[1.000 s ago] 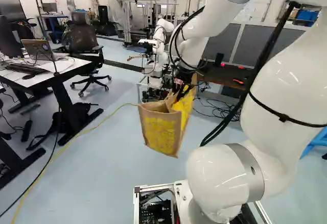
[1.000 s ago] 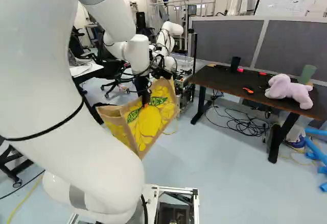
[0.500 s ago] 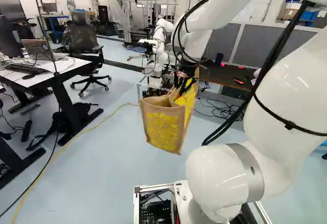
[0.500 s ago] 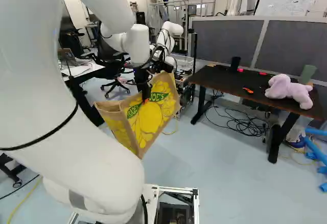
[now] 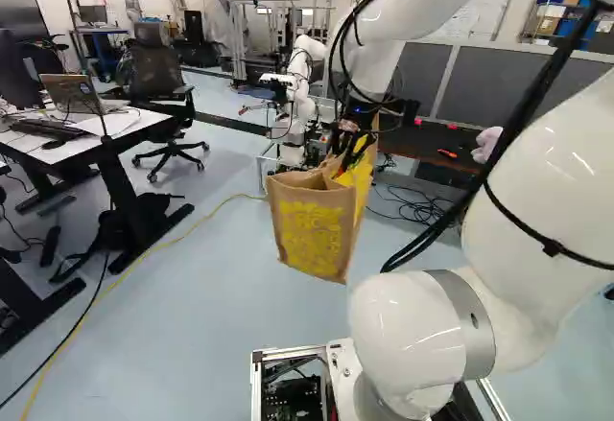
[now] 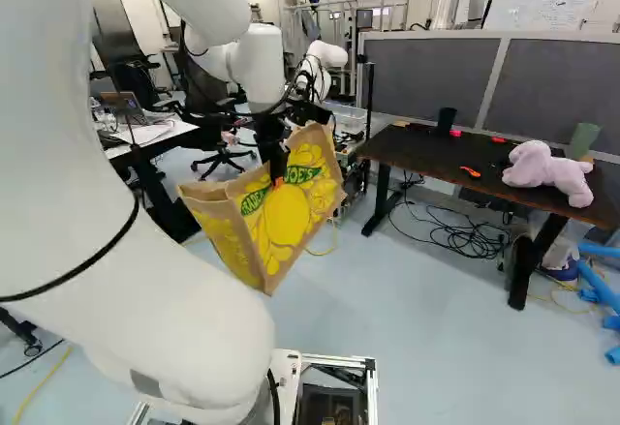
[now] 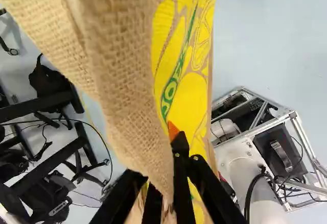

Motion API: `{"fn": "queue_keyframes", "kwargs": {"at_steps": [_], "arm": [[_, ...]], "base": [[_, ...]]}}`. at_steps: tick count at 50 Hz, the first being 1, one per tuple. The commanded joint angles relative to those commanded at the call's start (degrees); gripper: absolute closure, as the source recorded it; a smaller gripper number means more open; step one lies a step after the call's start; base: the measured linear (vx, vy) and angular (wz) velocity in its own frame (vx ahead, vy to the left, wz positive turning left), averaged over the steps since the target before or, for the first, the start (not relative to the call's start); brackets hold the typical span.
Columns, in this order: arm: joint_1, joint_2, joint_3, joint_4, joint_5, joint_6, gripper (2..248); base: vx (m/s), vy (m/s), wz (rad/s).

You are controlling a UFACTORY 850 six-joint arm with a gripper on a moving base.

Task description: Pick up the bag on the ground and place it on the table

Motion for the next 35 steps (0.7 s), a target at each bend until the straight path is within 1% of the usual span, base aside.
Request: {"fn": "queue_keyframes", "kwargs": {"at_steps": [12, 35], "arm": [[-0.44, 0.96, -1.45, -1.2, -2.39, 0.0, 228], [-1.09, 2.92, -4.09, -7.92, -7.61, 0.0, 228]], "base": [[0.0, 0.0, 0.0], [0.0, 0.0, 0.0]]}}
